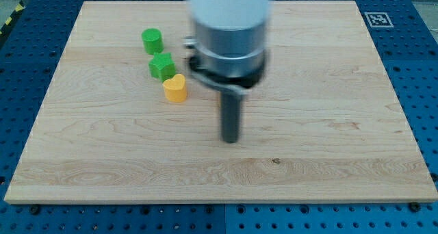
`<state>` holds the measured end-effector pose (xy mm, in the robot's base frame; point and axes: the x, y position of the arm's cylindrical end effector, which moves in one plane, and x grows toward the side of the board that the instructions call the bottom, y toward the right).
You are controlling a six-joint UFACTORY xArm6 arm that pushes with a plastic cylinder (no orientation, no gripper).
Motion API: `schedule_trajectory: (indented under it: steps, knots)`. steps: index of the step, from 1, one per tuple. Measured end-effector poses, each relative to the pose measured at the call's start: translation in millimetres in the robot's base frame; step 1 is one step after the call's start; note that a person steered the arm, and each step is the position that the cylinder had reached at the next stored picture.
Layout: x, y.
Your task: Push all the right side blocks slightly up except the hexagon
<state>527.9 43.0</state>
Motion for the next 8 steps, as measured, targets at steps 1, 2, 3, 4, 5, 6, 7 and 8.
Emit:
schedule_trajectory:
  steps: [1,2,3,4,5,6,7,8]
  knots:
    - [-24.9,64.7]
    - [-32.5,81.2]
    - [-43.1,64.3]
    - [-57.0,28.6]
    - [-64.0,1.2]
    - [-66.7,-7.5]
    - [-72.8,-7.3]
    - [-81.5,-6.6]
